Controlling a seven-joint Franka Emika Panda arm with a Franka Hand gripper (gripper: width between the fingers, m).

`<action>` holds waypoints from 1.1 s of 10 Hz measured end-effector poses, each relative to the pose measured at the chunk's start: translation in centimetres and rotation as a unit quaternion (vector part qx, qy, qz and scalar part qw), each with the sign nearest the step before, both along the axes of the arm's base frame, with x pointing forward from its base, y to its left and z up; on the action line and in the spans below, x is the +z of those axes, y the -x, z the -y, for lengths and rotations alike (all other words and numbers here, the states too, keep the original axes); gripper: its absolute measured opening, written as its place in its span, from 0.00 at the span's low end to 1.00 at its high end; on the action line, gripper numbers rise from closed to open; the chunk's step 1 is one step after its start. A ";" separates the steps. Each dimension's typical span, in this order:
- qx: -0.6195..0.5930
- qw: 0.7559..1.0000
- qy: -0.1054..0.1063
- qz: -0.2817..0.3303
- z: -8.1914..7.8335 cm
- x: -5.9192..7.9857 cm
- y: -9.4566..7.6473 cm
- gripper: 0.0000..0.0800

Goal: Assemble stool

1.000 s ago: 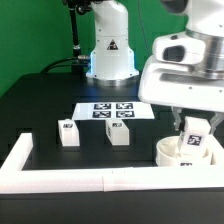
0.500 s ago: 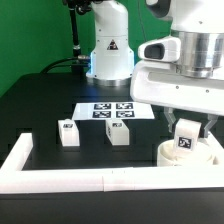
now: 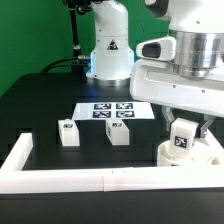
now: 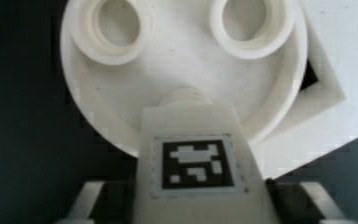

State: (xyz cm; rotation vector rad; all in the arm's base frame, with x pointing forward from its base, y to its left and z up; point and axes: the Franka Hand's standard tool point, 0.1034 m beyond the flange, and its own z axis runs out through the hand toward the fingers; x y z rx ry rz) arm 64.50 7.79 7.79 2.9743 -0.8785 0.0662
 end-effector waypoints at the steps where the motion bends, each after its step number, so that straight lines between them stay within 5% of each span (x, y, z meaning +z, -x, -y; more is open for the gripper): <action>1: -0.045 0.999 -0.003 0.012 0.3 -0.2 0.0 0.42; 9: -0.045 0.999 -0.003 0.012 0.3 -0.2 0.0 0.43; 11: -0.045 0.999 -0.003 0.012 0.3 -0.2 0.0 0.77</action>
Offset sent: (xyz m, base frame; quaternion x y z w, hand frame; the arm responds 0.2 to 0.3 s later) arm -0.0062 0.0157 -0.0177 0.1491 -0.0687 0.3367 0.9272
